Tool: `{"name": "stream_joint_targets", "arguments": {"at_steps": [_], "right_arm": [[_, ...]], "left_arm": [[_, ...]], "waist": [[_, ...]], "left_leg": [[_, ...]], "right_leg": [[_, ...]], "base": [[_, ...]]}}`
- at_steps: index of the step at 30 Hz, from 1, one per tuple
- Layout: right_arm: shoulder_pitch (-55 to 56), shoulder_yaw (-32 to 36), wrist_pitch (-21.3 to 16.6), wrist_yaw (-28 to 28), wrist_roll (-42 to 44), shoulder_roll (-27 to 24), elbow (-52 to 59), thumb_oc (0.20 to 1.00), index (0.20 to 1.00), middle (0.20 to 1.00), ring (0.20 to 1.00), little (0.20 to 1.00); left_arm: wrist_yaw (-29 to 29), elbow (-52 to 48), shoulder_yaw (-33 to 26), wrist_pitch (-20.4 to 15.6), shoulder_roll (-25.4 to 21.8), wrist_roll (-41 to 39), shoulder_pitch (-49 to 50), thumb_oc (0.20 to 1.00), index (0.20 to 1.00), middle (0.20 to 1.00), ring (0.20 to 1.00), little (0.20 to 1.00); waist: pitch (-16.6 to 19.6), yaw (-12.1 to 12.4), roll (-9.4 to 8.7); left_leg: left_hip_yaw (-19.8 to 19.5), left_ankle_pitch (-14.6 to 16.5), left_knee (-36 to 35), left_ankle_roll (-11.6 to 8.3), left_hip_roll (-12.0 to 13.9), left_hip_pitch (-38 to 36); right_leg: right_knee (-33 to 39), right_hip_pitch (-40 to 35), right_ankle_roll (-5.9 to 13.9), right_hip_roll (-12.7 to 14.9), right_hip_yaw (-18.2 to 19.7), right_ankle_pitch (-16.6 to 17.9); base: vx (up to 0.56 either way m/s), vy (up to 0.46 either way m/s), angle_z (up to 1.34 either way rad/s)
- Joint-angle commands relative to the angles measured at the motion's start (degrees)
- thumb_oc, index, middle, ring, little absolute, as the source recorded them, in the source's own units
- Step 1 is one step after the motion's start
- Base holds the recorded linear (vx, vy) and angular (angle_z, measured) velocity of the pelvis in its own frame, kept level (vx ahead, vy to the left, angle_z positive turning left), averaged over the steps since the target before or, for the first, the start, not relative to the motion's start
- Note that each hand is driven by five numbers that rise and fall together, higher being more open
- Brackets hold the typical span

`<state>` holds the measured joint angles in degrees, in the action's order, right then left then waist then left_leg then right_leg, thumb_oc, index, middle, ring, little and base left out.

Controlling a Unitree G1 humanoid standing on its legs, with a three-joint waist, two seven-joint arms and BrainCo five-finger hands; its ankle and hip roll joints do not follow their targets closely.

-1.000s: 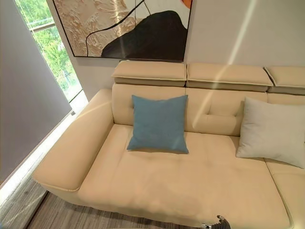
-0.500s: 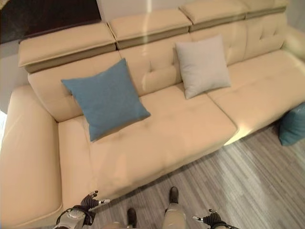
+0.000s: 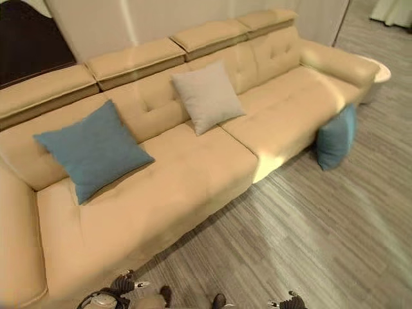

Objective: Pick up all the scattered cushions and arrange them neatly on the sofa.

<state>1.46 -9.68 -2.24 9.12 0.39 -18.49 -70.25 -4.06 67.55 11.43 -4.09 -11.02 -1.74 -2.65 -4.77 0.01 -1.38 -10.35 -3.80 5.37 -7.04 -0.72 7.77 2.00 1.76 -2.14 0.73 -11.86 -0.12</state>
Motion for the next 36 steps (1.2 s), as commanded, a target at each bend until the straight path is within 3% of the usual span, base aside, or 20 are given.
{"name": "stream_joint_targets", "arguments": {"at_steps": [1,3,4,5,6,7,8,9,14,16,21,23,27,29,30,31,32,33,36], "right_arm": [[-3.7,1.2,-0.5,0.4,0.4,-0.5,-0.3,1.0,1.0,1.0,1.0,1.0],[-3.9,1.0,0.0,0.1,-0.4,-0.2,-0.4,1.0,1.0,1.0,1.0,1.0],[-4.9,0.8,0.6,0.2,-1.1,0.0,-0.7,1.0,1.0,1.0,1.0,1.0],[-5.1,0.9,0.7,0.2,-1.2,0.1,-0.8,1.0,1.0,1.0,1.0,1.0],[-4.9,1.3,0.6,0.1,-1.3,0.3,-1.2,1.0,1.0,1.0,1.0,1.0],[-4.9,1.3,0.6,0.1,-1.3,0.3,-1.2,1.0,1.0,1.0,1.0,1.0],[-4.4,1.7,0.5,-0.1,-1.3,0.4,-1.9,1.0,1.0,1.0,1.0,1.0],[-4.5,1.5,0.6,0.1,-1.4,0.4,-2.5,1.0,1.0,1.0,1.0,1.0],[-4.4,1.2,0.1,0.5,-0.3,0.4,-2.0,1.0,1.0,1.0,1.0,1.0],[-4.1,1.5,-0.5,0.8,1.1,0.0,-1.1,1.0,1.0,1.0,1.0,1.0],[-2.6,2.1,-0.9,1.1,2.6,-0.3,-1.0,1.0,1.0,1.0,1.0,1.0],[-1.9,2.4,-1.1,1.0,2.7,-0.1,-1.8,1.0,1.0,1.0,1.0,1.0],[-2.1,2.6,-1.4,1.2,3.7,-0.2,-1.3,1.0,1.0,1.0,1.0,1.0],[-2.3,2.2,-1.4,1.3,3.8,-0.2,-0.9,1.0,1.0,1.0,1.0,1.0],[-2.7,1.8,-1.2,1.4,3.6,-0.4,-0.7,1.0,1.0,1.0,1.0,1.0],[-3.1,1.6,-1.3,1.6,3.3,-0.6,-0.6,1.0,1.0,1.0,1.0,1.0],[-3.5,1.6,-1.1,1.9,3.3,-0.7,-0.8,1.0,1.0,1.0,1.0,1.0],[-4.1,1.4,-1.1,1.7,3.1,-0.5,-0.7,1.0,1.0,1.0,1.0,1.0],[-4.1,0.9,-1.1,1.3,2.6,-0.4,-0.5,1.0,1.0,1.0,1.0,1.0]], "left_arm": [[0.1,0.4,1.3,-0.8,-1.5,0.0,-0.4,1.0,1.0,1.0,1.0,1.0],[0.1,-0.1,1.3,-1.0,-1.9,0.2,-0.5,1.0,1.0,1.0,1.0,1.0],[-0.6,-0.5,0.5,-1.2,-2.7,-0.5,-1.1,1.0,1.0,1.0,1.0,1.0],[-0.5,-0.3,0.3,-1.2,-2.9,-0.7,-1.4,1.0,1.0,1.0,1.0,1.0],[-0.4,0.1,-0.4,-0.9,-3.3,-0.6,-1.0,1.0,1.0,1.0,1.0,1.0],[-0.4,0.1,-0.4,-0.9,-3.3,-0.6,-1.0,1.0,1.0,1.0,1.0,1.0],[-0.3,0.6,-1.8,-0.8,-4.1,-1.0,-0.6,1.0,1.0,1.0,1.0,1.0],[-0.4,1.2,-2.0,-0.8,-4.2,-0.9,-0.1,1.0,1.0,1.0,1.0,1.0],[-0.6,1.7,-2.2,-0.8,-3.5,-0.7,0.2,1.0,1.0,1.0,1.0,1.0],[-0.2,1.4,-0.9,-0.6,-2.6,-0.9,-0.6,1.0,1.0,1.0,1.0,1.0],[0.2,0.1,0.7,-0.5,-1.3,-1.3,-0.7,1.0,1.0,1.0,1.0,1.0],[-0.1,2.3,0.7,0.0,-1.2,0.2,0.2,1.0,1.0,1.0,1.0,1.0],[-0.2,1.9,1.1,0.0,-1.7,0.0,-0.6,1.0,1.0,1.0,1.0,1.0],[-0.3,1.6,1.0,-0.1,-1.9,-0.6,-0.8,1.0,1.0,1.0,1.0,1.0],[-0.3,1.8,1.2,-0.2,-1.8,-1.0,-0.9,1.0,1.0,1.0,1.0,1.0],[-0.5,2.3,1.1,-0.1,-1.6,-1.0,-0.7,1.0,1.0,1.0,1.0,1.0],[-0.4,2.6,1.2,0.1,-1.6,-0.9,-0.6,1.0,1.0,1.0,1.0,1.0],[-0.3,2.8,1.0,-0.1,-1.7,-1.1,-0.6,1.0,1.0,1.0,1.0,1.0],[-0.7,2.9,1.3,-0.4,-1.8,-0.7,-0.6,1.0,1.0,1.0,1.0,1.0]], "waist": [[-0.7,2.3,-0.96],[-1.2,2.2,-0.5],[-3.4,2.8,-0.05],[-3.8,3.5,0.07],[-3.6,4.7,0.5],[-3.6,4.7,0.5],[-3.4,5.2,0.32],[-2.6,6.2,-0.54],[-2.1,6.2,-1.05],[-2.6,4.4,-0.88],[-3.4,2.7,-0.86],[-2.7,1.6,-1.15],[-3.2,0.5,-1.25],[-3.9,0.9,-1.3],[-4.3,1.6,-1.46],[-4.2,2.1,-1.53],[-4.1,2.8,-1.32],[-3.9,3.3,-1.1],[-3.9,3.8,-1.01]], "left_leg": [[6.9,7.2,0.0,4.48,0.2,-1.5],[9.2,6.7,-2.4,5.41,-0.1,-2.6],[12.7,6.1,-3.7,6.54,0.2,-3.0],[13.8,6.1,-3.8,6.6,0.5,-3.1],[16.7,6.1,-3.5,6.87,1.3,-2.8],[16.7,6.1,-3.5,6.87,1.3,-2.8],[19.2,6.1,-2.5,7.25,1.9,-3.0],[21.5,5.9,-2.1,6.78,2.0,-2.8],[22.9,4.9,-1.4,5.37,3.4,-2.8],[22.4,5.3,2.1,4.09,5.5,-2.0],[22.5,6.7,10.9,3.14,8.0,0.7],[23.5,6.9,8.7,3.03,8.2,-1.4],[23.3,4.5,15.0,1.45,10.1,2.3],[21.6,4.2,17.8,1.45,9.6,3.7],[19.2,6.0,17.1,2.39,7.4,5.8],[18.3,6.8,13.5,2.79,5.7,6.6],[18.4,5.1,10.5,2.95,5.0,8.1],[17.9,5.4,7.9,3.0,4.6,6.7],[16.1,6.2,8.4,3.53,3.3,6.6]], "right_leg": [[-2.3,-0.1,10.08,6.4,3.8,1.9],[-4.4,3.2,11.26,7.6,5.9,2.7],[-10.1,8.3,12.54,10.4,2.4,4.5],[-11.2,8.4,12.51,12.4,-1.9,4.4],[-13.3,6.5,11.17,15.6,-12.4,3.1],[-13.3,6.5,11.17,15.6,-12.4,3.1],[-16.0,3.9,10.75,15.1,-15.3,0.6],[-13.0,1.2,10.89,14.2,-16.9,0.2],[-6.4,-0.6,10.55,10.7,-14.2,0.5],[-3.6,-1.5,9.28,8.8,-13.0,0.4],[-1.6,-3.8,7.33,7.0,-12.5,-0.5],[-0.7,-5.0,7.05,6.3,-11.7,-0.8],[-0.8,-4.4,5.86,5.5,-10.9,-1.4],[-0.9,-4.5,5.5,5.2,-10.4,-1.6],[-0.7,-4.8,5.65,5.2,-9.7,-2.0],[-0.6,-5.2,6.3,5.1,-9.0,-2.5],[-0.7,-5.1,6.57,5.1,-9.1,-2.6],[-1.7,-4.7,7.04,4.9,-7.7,-3.1],[-4.3,-4.4,7.63,5.7,-6.3,-4.5]], "base": [[-0.03,0.307,-1.47],[-0.16,0.305,-1.77],[-0.27,0.201,-2.38],[-0.31,0.188,-2.35],[-0.12,0.062,-2.14],[-0.12,0.038,-1.5],[-0.08,-0.06,-0.85],[-0.09,-0.122,-0.46],[0.0,-0.167,-0.64],[0.0,-0.235,0.12],[0.02,-0.15,0.31],[0.19,-0.143,0.03],[0.07,-0.098,-0.04],[0.07,-0.05,0.07],[0.18,0.058,-0.06],[0.23,0.101,-0.27],[0.2,0.137,-0.38],[0.14,0.112,-0.33],[0.2,0.18,-0.68]]}}
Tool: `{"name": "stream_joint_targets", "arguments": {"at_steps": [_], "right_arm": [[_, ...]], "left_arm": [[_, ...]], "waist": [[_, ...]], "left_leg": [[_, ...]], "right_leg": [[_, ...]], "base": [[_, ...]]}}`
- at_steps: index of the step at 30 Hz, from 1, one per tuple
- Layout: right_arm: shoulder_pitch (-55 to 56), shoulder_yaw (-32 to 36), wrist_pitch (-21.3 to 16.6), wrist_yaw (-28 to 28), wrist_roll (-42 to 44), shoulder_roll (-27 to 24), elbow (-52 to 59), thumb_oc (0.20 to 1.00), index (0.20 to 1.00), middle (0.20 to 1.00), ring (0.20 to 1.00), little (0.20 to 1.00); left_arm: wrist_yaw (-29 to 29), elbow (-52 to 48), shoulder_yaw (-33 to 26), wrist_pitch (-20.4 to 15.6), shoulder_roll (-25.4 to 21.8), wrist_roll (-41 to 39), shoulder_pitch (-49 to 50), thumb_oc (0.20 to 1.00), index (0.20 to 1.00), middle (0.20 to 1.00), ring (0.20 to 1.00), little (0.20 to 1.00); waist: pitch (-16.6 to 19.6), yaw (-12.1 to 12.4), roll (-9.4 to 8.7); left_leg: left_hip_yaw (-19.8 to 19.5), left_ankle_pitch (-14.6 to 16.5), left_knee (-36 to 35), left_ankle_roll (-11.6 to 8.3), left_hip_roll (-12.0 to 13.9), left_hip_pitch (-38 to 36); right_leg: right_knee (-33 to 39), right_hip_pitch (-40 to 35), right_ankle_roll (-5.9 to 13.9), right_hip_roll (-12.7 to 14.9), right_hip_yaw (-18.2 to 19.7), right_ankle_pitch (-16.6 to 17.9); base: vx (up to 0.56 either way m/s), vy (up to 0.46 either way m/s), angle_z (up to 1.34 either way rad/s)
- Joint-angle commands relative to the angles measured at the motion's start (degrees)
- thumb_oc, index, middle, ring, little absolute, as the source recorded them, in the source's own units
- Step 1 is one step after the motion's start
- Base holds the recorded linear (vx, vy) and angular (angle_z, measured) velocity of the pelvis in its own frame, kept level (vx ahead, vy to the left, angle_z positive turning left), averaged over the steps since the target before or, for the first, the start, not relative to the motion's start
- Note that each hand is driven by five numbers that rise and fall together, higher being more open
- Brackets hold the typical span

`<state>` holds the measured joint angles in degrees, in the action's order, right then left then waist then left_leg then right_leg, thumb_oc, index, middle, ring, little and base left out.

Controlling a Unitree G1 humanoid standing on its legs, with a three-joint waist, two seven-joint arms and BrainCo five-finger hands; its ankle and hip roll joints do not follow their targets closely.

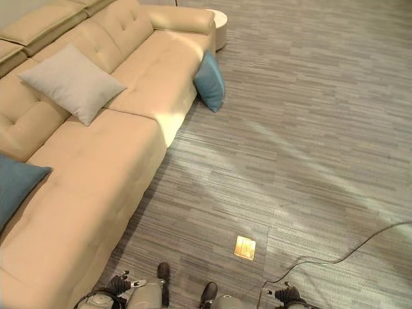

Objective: Pick up all the scattered cushions and arrange them neatly on the sofa.

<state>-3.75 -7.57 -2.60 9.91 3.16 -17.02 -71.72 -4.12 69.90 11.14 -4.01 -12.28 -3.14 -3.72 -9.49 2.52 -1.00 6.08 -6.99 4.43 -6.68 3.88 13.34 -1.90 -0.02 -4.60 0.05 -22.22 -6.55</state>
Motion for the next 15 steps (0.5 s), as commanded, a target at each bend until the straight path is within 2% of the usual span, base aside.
{"name": "stream_joint_targets", "arguments": {"at_steps": [1,2,3,4,6,7,9,12,13,15], "right_arm": [[0.8,-0.8,-0.2,0.1,-1.2,-1.6,0.7,1.0,1.0,1.0,1.0,1.0],[0.7,-0.8,-0.2,0.1,-1.2,-1.6,0.7,1.0,1.0,1.0,1.0,1.0],[0.6,-0.8,-0.1,0.0,-1.2,-1.5,0.6,1.0,1.0,1.0,1.0,1.0],[0.4,-0.6,0.3,-0.3,-1.4,-1.6,0.6,1.0,1.0,1.0,1.0,1.0],[0.1,-0.4,0.3,-0.2,-1.1,-1.6,0.7,1.0,1.0,1.0,1.0,1.0],[-0.2,-0.4,0.3,-0.2,-1.2,-1.7,0.6,1.0,1.0,1.0,1.0,1.0],[-0.4,-0.6,0.3,-0.3,-1.3,-1.9,0.7,1.0,1.0,1.0,1.0,1.0],[-0.6,-0.8,0.6,-0.4,-1.5,-2.1,0.7,1.0,1.0,1.0,1.0,1.0],[-0.2,-0.6,0.8,-0.6,-1.5,-2.0,0.3,1.0,1.0,1.0,1.0,1.0],[0.5,-0.8,0.5,-0.6,-1.4,-1.9,0.2,1.0,1.0,1.0,1.0,1.0]], "left_arm": [[-0.8,0.6,1.0,-0.5,-0.6,0.5,0.5,1.0,1.0,1.0,1.0,1.0],[-0.8,0.6,1.0,-0.5,-0.6,0.5,0.5,1.0,1.0,1.0,1.0,1.0],[-0.8,0.2,0.9,-0.4,-0.9,0.4,0.3,1.0,1.0,1.0,1.0,1.0],[-0.8,-0.3,0.8,-0.3,-1.5,0.3,0.0,1.0,1.0,1.0,1.0,1.0],[-1.0,-0.4,0.8,-0.2,-2.0,0.5,-0.3,1.0,1.0,1.0,1.0,1.0],[-1.3,-0.2,0.8,-0.2,-2.1,0.5,-0.6,1.0,1.0,1.0,1.0,1.0],[-1.3,-0.1,0.5,-0.3,-2.2,0.6,-0.7,1.0,1.0,1.0,1.0,1.0],[-1.3,0.5,0.1,-0.5,-2.3,0.7,-1.0,1.0,1.0,1.0,1.0,1.0],[-1.1,1.1,0.3,-0.7,-2.3,1.3,-1.3,1.0,1.0,1.0,1.0,1.0],[-1.3,1.4,0.6,-0.9,-1.4,1.6,-0.9,1.0,1.0,1.0,1.0,1.0]], "waist": [[1.3,2.0,-0.86],[1.3,2.1,-0.92],[1.1,2.0,-0.85],[0.6,1.2,-0.02],[0.3,0.4,0.79],[0.3,-0.4,0.97],[0.2,-1.2,0.65],[-0.2,-3.0,0.11],[0.2,-3.5,-0.02],[0.9,-3.9,0.22]], "left_leg": [[1.3,10.7,6.1,5.22,-2.3,-2.4],[1.4,10.6,6.0,5.27,-2.3,-2.5],[1.6,11.1,5.2,6.09,-2.9,-4.2],[2.1,11.7,4.1,7.55,-3.3,-6.5],[2.8,12.7,2.5,8.46,-3.4,-9.3],[3.3,13.8,1.0,8.44,-3.7,-12.1],[3.8,14.9,0.1,8.03,-3.9,-14.2],[2.8,17.1,-1.0,6.6,-4.0,-18.2],[1.7,17.9,-1.6,5.97,-4.0,-19.6],[1.7,18.7,-0.7,5.19,-3.2,-20.7]], "right_leg": [[-6.9,-0.5,11.96,9.4,3.7,2.8],[-7.1,-0.4,12.01,9.5,3.9,2.7],[-11.2,0.9,13.1,10.6,4.5,4.1],[-19.9,4.3,13.91,12.2,5.1,6.2],[-24.3,7.8,13.94,13.9,4.6,8.1],[-20.9,10.5,13.22,14.7,3.5,8.3],[-15.0,11.6,13.27,14.8,2.5,8.9],[-3.7,14.7,14.84,13.8,2.7,13.1],[-1.8,14.9,15.48,13.3,4.0,14.0],[-2.3,13.5,14.65,12.4,4.7,14.2]], "base": [[0.21,0.241,-0.58],[0.26,0.249,-0.86],[0.22,0.18,-0.79],[0.28,0.224,-0.57],[0.28,0.146,-0.11],[0.35,0.007,-0.16],[0.35,-0.105,-0.28],[0.4,-0.198,-0.1],[0.46,-0.267,0.19],[0.38,-0.247,0.73]]}}
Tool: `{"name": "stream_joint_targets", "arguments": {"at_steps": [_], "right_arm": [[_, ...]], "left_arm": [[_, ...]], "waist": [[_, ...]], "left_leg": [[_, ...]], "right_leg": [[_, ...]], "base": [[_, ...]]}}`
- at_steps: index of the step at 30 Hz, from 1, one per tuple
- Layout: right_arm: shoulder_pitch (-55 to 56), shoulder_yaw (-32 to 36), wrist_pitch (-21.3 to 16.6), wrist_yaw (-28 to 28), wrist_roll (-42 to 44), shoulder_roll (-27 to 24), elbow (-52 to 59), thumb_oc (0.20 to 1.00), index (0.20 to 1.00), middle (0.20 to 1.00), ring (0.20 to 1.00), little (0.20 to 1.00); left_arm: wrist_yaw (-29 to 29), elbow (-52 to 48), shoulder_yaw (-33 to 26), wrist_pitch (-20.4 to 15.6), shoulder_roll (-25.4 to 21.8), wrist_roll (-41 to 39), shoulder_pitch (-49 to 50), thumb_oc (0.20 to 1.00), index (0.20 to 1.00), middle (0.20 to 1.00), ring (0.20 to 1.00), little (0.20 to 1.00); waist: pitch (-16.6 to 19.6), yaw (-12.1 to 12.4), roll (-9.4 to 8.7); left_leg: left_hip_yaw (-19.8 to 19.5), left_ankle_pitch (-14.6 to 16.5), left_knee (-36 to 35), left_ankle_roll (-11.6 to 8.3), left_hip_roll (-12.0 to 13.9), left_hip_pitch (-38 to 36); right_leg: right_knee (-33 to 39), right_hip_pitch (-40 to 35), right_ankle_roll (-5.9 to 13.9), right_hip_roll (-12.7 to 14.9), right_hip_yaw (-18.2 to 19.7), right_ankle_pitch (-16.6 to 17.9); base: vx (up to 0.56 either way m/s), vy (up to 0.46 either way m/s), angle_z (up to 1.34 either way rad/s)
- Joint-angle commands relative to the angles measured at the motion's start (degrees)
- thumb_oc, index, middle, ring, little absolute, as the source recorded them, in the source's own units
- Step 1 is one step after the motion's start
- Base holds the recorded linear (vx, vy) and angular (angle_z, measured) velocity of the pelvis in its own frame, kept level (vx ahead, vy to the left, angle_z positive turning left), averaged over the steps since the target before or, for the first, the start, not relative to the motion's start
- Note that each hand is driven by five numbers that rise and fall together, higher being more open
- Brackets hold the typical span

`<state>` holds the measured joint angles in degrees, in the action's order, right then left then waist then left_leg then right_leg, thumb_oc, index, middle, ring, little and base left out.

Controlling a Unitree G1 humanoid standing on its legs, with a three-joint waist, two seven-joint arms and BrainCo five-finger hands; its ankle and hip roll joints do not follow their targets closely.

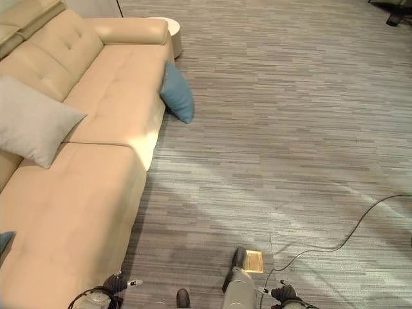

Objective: Pick up all the scattered cushions and arrange them neatly on the sofa.

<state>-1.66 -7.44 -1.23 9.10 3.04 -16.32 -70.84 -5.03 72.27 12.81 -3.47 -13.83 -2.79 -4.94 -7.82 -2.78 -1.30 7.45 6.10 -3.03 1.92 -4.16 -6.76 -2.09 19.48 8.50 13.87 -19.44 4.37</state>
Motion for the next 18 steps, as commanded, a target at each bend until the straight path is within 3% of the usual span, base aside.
{"name": "stream_joint_targets", "arguments": {"at_steps": [1,4,5,7,9,12,13,14,17,18], "right_arm": [[-1.4,-0.8,-1.2,0.3,-1.0,-2.5,-0.7,1.0,1.0,1.0,1.0,1.0],[-1.0,-0.4,-1.8,0.7,0.3,-2.6,-1.0,1.0,1.0,1.0,1.0,1.0],[-0.8,0.0,-1.8,1.0,1.4,-2.7,-0.7,1.0,1.0,1.0,1.0,1.0],[-0.6,0.0,-1.6,1.1,2.0,-2.9,-0.7,1.0,1.0,1.0,1.0,1.0],[-0.5,-0.3,-1.6,1.2,2.2,-2.8,-0.4,1.0,1.0,1.0,1.0,1.0],[-0.4,-0.7,-1.8,1.5,2.1,-3.0,-0.4,1.0,1.0,1.0,1.0,1.0],[-0.5,-1.0,-1.9,1.6,1.8,-3.1,-0.6,1.0,1.0,1.0,1.0,1.0],[-0.8,-1.3,-1.8,1.7,1.6,-3.1,-0.6,1.0,1.0,1.0,1.0,1.0],[-1.1,-1.8,-1.6,1.8,0.9,-3.0,-0.7,1.0,1.0,1.0,1.0,1.0],[-1.2,-2.3,-1.6,1.5,0.1,-2.8,-0.6,1.0,1.0,1.0,1.0,1.0]], "left_arm": [[-0.4,-0.9,-1.0,-1.4,0.7,1.0,0.4,1.0,1.0,1.0,1.0,1.0],[0.4,-1.6,-0.6,-1.5,1.6,-0.6,0.6,1.0,1.0,1.0,1.0,1.0],[0.4,-2.8,-0.5,-1.2,1.7,-1.2,0.6,1.0,1.0,1.0,1.0,1.0],[0.2,-3.0,-0.3,-1.0,1.6,-1.4,0.6,1.0,1.0,1.0,1.0,1.0],[0.1,-2.8,0.1,-1.0,1.9,-1.4,0.4,1.0,1.0,1.0,1.0,1.0],[-0.1,-2.5,0.4,-1.0,1.9,-1.1,0.7,1.0,1.0,1.0,1.0,1.0],[-0.1,-2.4,0.1,-1.2,1.8,-1.2,0.7,1.0,1.0,1.0,1.0,1.0],[-0.2,-2.4,-0.1,-1.3,1.8,-1.3,0.7,1.0,1.0,1.0,1.0,1.0],[-0.2,-2.0,-0.8,-1.4,1.8,-1.8,1.4,1.0,1.0,1.0,1.0,1.0],[0.0,-1.1,-1.8,-1.1,1.8,-2.0,2.5,1.0,1.0,1.0,1.0,1.0]], "waist": [[-0.3,1.0,0.73],[-0.2,1.0,0.79],[-0.9,1.6,0.28],[-1.6,2.4,-0.4],[-1.8,3.7,-1.0],[-1.6,5.2,-0.58],[-1.3,6.3,0.3],[-1.1,7.0,0.75],[-0.5,8.5,1.07],[0.4,9.8,1.07]], "left_leg": [[0.1,4.0,8.9,-4.41,5.6,0.3],[0.1,-2.8,25.2,-7.05,9.1,6.9],[1.9,-7.3,36.4,-7.34,12.9,10.8],[2.5,-6.6,42.3,-6.44,13.5,14.8],[2.9,-4.2,40.4,-5.41,11.3,20.1],[3.9,-4.1,27.0,-4.52,8.5,22.1],[2.3,-8.1,16.9,-4.96,6.5,22.6],[1.7,-10.1,13.9,-5.43,5.7,23.4],[1.2,-11.8,12.2,-5.65,4.7,24.5],[-0.5,-10.8,10.9,-4.54,4.1,22.4]], "right_leg": [[-2.2,-6.5,0.78,-1.9,1.9,3.0],[-1.5,-10.1,-2.25,-3.4,0.5,0.3],[-0.6,-13.6,-4.98,-5.0,-0.2,-2.3],[0.6,-16.5,-6.16,-5.9,-0.4,-4.0],[1.8,-19.3,-6.17,-6.8,0.1,-5.1],[2.6,-21.7,-5.38,-8.0,0.9,-6.6],[3.2,-23.0,-4.79,-9.5,1.6,-7.2],[3.4,-24.0,-4.67,-10.3,2.0,-7.6],[3.4,-26.3,-4.46,-11.7,3.5,-9.1],[2.3,-27.6,-4.2,-12.1,5.2,-10.7]], "base": [[0.28,-0.247,0.85],[0.26,-0.37,0.56],[0.3,-0.459,0.19],[0.27,-0.323,-0.05],[0.26,-0.16,-0.02],[0.31,-0.053,-0.14],[0.37,-0.002,-0.66],[0.38,-0.008,-0.69],[0.31,0.01,-0.69],[0.53,0.127,-1.56]]}}
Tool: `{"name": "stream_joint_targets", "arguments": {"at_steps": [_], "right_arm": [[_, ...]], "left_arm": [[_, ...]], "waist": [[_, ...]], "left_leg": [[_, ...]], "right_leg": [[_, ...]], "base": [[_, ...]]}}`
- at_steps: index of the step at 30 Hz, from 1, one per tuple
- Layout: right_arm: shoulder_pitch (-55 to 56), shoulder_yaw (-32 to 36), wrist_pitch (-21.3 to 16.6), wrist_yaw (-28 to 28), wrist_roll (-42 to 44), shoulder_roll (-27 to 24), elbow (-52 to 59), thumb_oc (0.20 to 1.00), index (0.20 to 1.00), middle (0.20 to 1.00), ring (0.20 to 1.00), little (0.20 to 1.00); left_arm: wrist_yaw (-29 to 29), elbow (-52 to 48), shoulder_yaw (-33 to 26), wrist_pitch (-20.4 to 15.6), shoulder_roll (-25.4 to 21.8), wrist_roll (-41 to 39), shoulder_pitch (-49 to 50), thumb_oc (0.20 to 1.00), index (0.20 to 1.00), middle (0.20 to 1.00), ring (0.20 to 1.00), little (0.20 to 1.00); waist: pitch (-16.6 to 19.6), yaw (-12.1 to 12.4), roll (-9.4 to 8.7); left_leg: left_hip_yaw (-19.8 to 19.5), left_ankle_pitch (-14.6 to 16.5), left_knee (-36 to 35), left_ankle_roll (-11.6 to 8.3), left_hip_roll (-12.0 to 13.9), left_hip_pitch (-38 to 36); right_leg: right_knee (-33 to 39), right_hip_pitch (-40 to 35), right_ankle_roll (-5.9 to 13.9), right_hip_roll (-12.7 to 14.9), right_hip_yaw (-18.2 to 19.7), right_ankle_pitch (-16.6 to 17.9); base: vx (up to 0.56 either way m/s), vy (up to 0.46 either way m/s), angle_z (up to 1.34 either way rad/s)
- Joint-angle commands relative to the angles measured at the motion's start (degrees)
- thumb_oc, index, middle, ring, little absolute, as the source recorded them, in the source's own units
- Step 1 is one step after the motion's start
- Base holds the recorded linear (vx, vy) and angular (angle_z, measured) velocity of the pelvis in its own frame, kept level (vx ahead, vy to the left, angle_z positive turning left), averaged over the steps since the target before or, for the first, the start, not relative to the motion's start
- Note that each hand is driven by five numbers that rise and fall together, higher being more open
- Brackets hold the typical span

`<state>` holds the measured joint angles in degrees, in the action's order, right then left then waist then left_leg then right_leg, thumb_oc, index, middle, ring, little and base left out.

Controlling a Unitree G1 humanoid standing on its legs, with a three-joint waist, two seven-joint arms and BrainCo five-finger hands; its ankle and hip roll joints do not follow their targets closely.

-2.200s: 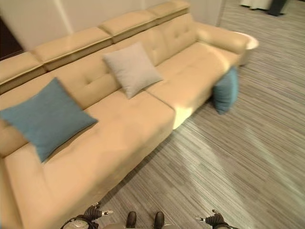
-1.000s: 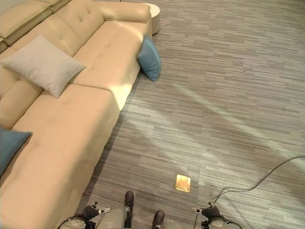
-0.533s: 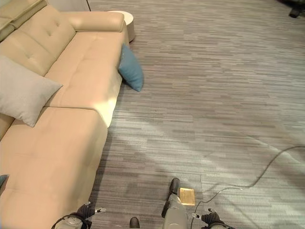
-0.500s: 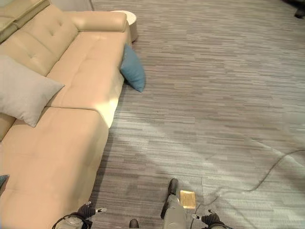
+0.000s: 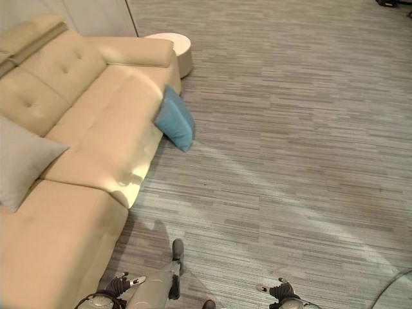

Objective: Pick up all the scattered cushions and arrange them neatly on the sofa.

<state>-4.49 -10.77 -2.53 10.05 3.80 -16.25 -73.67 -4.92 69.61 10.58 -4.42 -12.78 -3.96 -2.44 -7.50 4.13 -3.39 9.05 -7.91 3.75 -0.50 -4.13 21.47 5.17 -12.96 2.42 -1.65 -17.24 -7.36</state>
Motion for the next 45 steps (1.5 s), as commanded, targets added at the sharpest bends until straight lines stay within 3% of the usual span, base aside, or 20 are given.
{"name": "stream_joint_targets", "arguments": {"at_steps": [1,4,5,6,7,8,9,13,17,20,24,26,28,31,32,37,40,42,43,45], "right_arm": [[1.7,1.2,0.0,0.2,-1.8,-2.8,1.7,1.0,1.0,1.0,1.0,1.0],[1.2,1.5,0.2,-0.7,-2.5,-2.8,1.4,1.0,1.0,1.0,1.0,1.0],[0.8,2.0,0.4,-1.0,-2.7,-3.3,1.7,1.0,1.0,1.0,1.0,1.0],[0.8,2.0,0.4,-1.0,-2.7,-3.3,1.7,1.0,1.0,1.0,1.0,1.0],[0.7,2.2,0.5,-1.1,-2.9,-3.6,1.3,1.0,1.0,1.0,1.0,1.0],[0.7,2.2,0.5,-1.1,-2.9,-3.6,1.3,1.0,1.0,1.0,1.0,1.0],[0.4,2.2,0.3,-1.0,-2.6,-3.7,1.6,1.0,1.0,1.0,1.0,1.0],[0.3,2.0,0.6,-1.1,-2.4,-3.6,1.3,1.0,1.0,1.0,1.0,1.0],[1.1,1.9,0.4,-1.3,-2.3,-3.3,1.3,1.0,1.0,1.0,1.0,1.0],[1.0,2.0,-0.5,-0.9,-1.2,-3.4,1.2,1.0,1.0,1.0,1.0,1.0],[1.1,1.9,-0.7,-0.1,0.8,-3.5,1.4,1.0,1.0,1.0,1.0,1.0],[1.4,1.9,-0.5,0.0,1.4,-3.6,1.4,1.0,1.0,1.0,1.0,1.0],[1.4,1.7,-0.8,0.3,1.3,-3.8,2.0,1.0,1.0,1.0,1.0,1.0],[1.5,1.3,-0.5,0.8,0.9,-3.7,1.8,1.0,1.0,1.0,1.0,1.0],[1.4,1.2,-0.5,0.4,0.7,-3.4,1.8,1.0,1.0,1.0,1.0,1.0],[1.4,0.8,-0.7,-0.3,-0.6,-2.2,2.2,1.0,1.0,1.0,1.0,1.0],[1.0,0.8,-0.4,-0.9,-1.6,-2.3,2.2,1.0,1.0,1.0,1.0,1.0],[0.4,0.7,-0.6,-1.2,-1.3,-2.4,3.0,1.0,1.0,1.0,1.0,1.0],[0.3,0.6,-0.5,-1.3,-1.3,-2.2,3.2,1.0,1.0,1.0,1.0,1.0],[0.0,0.1,-0.6,-1.6,-1.2,-2.4,3.6,1.0,1.0,1.0,1.0,1.0]], "left_arm": [[-0.1,2.5,0.0,0.2,0.8,-0.3,0.6,1.0,1.0,1.0,1.0,1.0],[0.1,2.4,-0.2,0.4,0.2,-0.5,0.5,1.0,1.0,1.0,1.0,1.0],[-0.1,2.1,-0.2,0.6,-0.4,-0.8,0.2,1.0,1.0,1.0,1.0,1.0],[-0.1,2.1,-0.2,0.6,-0.4,-0.8,0.2,1.0,1.0,1.0,1.0,1.0],[0.0,1.8,0.0,0.4,-0.7,-1.0,0.0,1.0,1.0,1.0,1.0,1.0],[0.0,1.8,0.0,0.4,-0.6,-1.0,0.0,1.0,1.0,1.0,1.0,1.0],[0.0,1.8,0.2,0.3,-0.7,-0.5,-0.3,1.0,1.0,1.0,1.0,1.0],[-0.3,2.4,0.2,-0.1,-1.0,0.3,-1.2,1.0,1.0,1.0,1.0,1.0],[-0.5,3.2,-0.2,-0.4,-0.1,0.6,-0.7,1.0,1.0,1.0,1.0,1.0],[-0.1,3.1,-0.4,-0.3,0.5,-0.6,-0.8,1.0,1.0,1.0,1.0,1.0],[-0.4,1.9,0.0,0.2,0.2,-1.5,-1.3,1.0,1.0,1.0,1.0,1.0],[-0.3,1.7,0.4,0.1,0.3,-2.1,-1.6,1.0,1.0,1.0,1.0,1.0],[-0.3,1.9,0.4,0.1,0.4,-1.7,-1.3,1.0,1.0,1.0,1.0,1.0],[-0.5,1.8,-0.8,0.2,0.1,-2.7,-0.6,1.0,1.0,1.0,1.0,1.0],[-0.5,2.1,-1.3,-0.1,0.0,-3.4,-0.3,1.0,1.0,1.0,1.0,1.0],[-0.6,2.9,-3.0,-0.2,-0.5,-4.3,0.7,1.0,1.0,1.0,1.0,1.0],[-0.5,2.4,-3.7,-0.1,-1.1,-4.7,1.0,1.0,1.0,1.0,1.0,1.0],[-0.6,2.0,-3.6,0.1,-1.9,-4.9,0.7,1.0,1.0,1.0,1.0,1.0],[-0.7,1.9,-3.7,0.0,-2.0,-5.2,0.7,1.0,1.0,1.0,1.0,1.0],[-0.8,1.8,-3.6,-0.3,-1.9,-5.0,0.3,1.0,1.0,1.0,1.0,1.0]], "waist": [[1.5,3.9,2.83],[1.5,3.5,2.75],[0.6,2.1,4.29],[0.4,2.0,4.18],[0.1,1.2,4.93],[-0.1,1.0,4.93],[-0.7,0.1,4.65],[-1.0,-2.1,3.44],[0.3,-2.8,2.68],[0.6,-2.8,2.45],[-1.3,-1.2,1.05],[-1.8,-0.4,0.92],[-1.5,0.6,1.0],[-1.3,2.8,1.96],[-0.7,3.0,1.91],[1.0,4.5,0.29],[1.4,5.3,0.36],[0.6,3.9,1.95],[0.4,3.6,2.65],[-0.2,2.2,2.5]], "left_leg": [[-2.8,5.1,4.7,-0.77,3.1,-7.7],[-2.1,8.2,4.7,2.44,1.9,-11.7],[-1.3,10.3,3.0,4.15,2.3,-16.7],[-1.3,10.3,3.0,4.18,2.1,-16.8],[-1.5,11.4,1.5,3.91,2.6,-19.6],[-1.7,11.4,1.5,3.87,2.6,-19.8],[-2.3,13.0,1.0,3.11,2.6,-22.1],[-5.3,15.8,0.1,1.02,2.2,-26.0],[-6.6,17.8,1.2,-0.38,3.1,-27.5],[-6.6,13.8,13.6,-3.2,6.4,-22.7],[-3.8,8.2,33.3,-2.89,10.8,-12.5],[-1.8,9.6,31.6,-2.33,11.0,-8.7],[0.6,10.3,20.4,-1.87,8.9,-6.3],[2.4,4.0,8.8,-3.08,8.3,-4.9],[1.7,4.8,6.6,-2.86,7.9,-6.3],[-1.0,8.2,7.2,-0.77,5.0,-9.4],[-1.0,10.5,5.5,1.92,3.5,-13.1],[-2.3,11.8,4.3,4.04,3.3,-16.3],[-2.8,12.7,2.9,4.3,3.2,-18.7],[-5.0,13.2,1.4,3.2,2.6,-21.2]], "right_leg": [[-9.5,4.1,3.27,5.0,2.9,-0.5],[-25.9,10.4,7.14,9.6,3.1,5.2],[-37.0,17.7,7.98,14.8,-1.2,11.8],[-37.3,17.7,8.02,15.0,-1.2,11.6],[-35.4,20.4,6.83,16.9,-4.7,10.1],[-35.5,20.1,6.82,16.9,-4.9,10.0],[-28.6,21.4,6.1,17.0,-5.2,8.3],[-11.9,25.5,7.65,15.1,2.4,13.5],[-9.8,23.7,7.22,13.9,3.8,14.3],[-8.9,20.6,4.96,12.6,1.7,12.4],[-6.0,14.2,0.59,10.0,-1.3,8.6],[-4.5,11.3,0.42,9.1,-2.3,6.9],[-3.9,9.2,1.23,8.3,-2.8,5.2],[-3.9,6.5,1.54,6.5,-3.4,3.6],[-4.4,6.5,1.95,6.3,-3.0,3.0],[-10.4,5.6,3.56,8.3,-2.3,1.1],[-22.9,9.7,6.78,12.5,-2.7,5.4],[-35.6,16.1,7.36,13.6,-0.7,9.9],[-36.4,19.3,6.69,15.3,-1.6,9.6],[-26.3,21.3,5.65,13.9,0.6,7.9]], "base": [[0.53,0.156,-1.68],[0.35,0.172,-0.57],[0.28,0.153,0.13],[0.36,0.076,0.26],[0.17,-0.03,0.3],[0.35,-0.142,0.18],[0.28,-0.183,0.38],[0.38,-0.239,0.23],[0.32,-0.227,0.55],[0.27,-0.31,0.55],[0.21,-0.335,0.53],[0.29,-0.186,0.5],[0.37,-0.051,0.44],[0.32,0.024,-0.12],[0.27,0.041,-0.19],[0.3,0.064,-0.47],[0.27,0.159,-0.22],[0.32,0.15,0.23],[0.32,-0.004,0.73],[0.45,-0.21,0.58]]}}
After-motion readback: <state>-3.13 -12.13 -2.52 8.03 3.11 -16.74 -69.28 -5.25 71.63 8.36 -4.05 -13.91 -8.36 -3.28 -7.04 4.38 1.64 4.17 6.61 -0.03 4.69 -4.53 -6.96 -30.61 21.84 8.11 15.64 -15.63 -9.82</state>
